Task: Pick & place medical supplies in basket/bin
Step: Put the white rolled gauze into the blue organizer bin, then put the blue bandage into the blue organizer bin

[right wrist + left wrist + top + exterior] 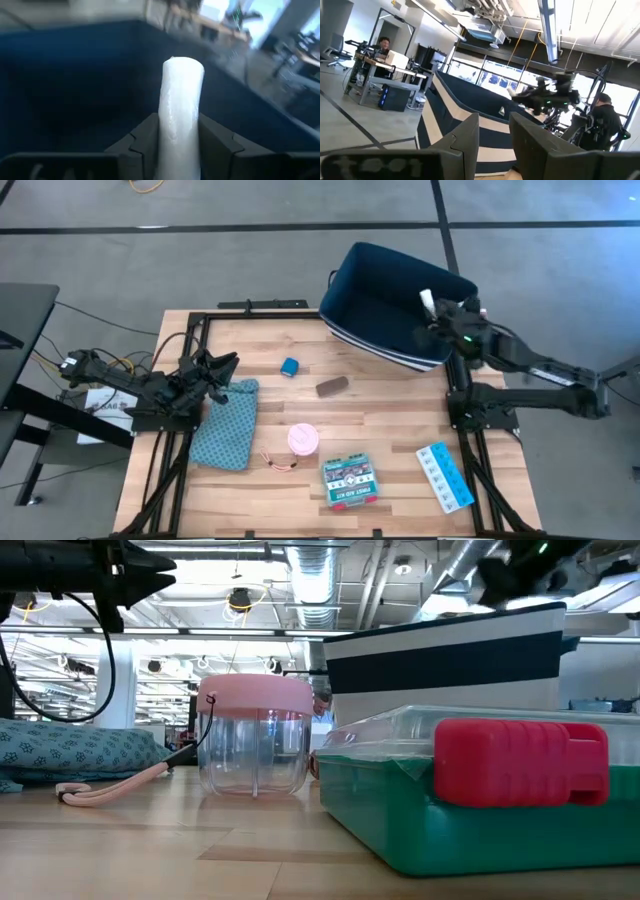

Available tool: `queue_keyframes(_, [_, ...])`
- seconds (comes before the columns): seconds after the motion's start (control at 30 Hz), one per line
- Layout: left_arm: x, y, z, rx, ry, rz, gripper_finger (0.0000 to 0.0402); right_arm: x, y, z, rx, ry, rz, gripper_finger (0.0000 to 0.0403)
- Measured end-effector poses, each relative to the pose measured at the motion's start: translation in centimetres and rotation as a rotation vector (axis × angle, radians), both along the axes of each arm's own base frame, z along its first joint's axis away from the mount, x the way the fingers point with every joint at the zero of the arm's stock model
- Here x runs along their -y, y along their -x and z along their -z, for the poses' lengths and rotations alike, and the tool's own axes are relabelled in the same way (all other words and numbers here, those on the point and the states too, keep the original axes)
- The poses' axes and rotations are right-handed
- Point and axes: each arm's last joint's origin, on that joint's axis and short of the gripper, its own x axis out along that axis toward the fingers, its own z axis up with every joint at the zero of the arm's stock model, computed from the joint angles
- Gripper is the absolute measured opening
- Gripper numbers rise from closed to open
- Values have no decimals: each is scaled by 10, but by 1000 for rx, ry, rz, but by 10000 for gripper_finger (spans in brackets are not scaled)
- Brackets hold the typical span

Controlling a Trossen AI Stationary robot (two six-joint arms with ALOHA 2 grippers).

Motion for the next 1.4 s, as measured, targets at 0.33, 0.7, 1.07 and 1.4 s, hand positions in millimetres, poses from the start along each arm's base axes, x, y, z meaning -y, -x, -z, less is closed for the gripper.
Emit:
queue_keyframes(0.33, [0,0,0,-1,-2,0,97,71,-22,39,-117,-278,8,172])
queue_keyframes(0.7, [0,-1,2,-41,-38,-8,97,79,-33,-20,-91,-181,-34,169])
queue_keyframes(1.07, [6,-10,-15,-143,-162,92,97,-12,-21,-112,150,-93,-559,161])
queue_keyframes(1.4, [1,-45,-90,-579,24,-173,97,-62,-2,-105,69,-229,-687,191])
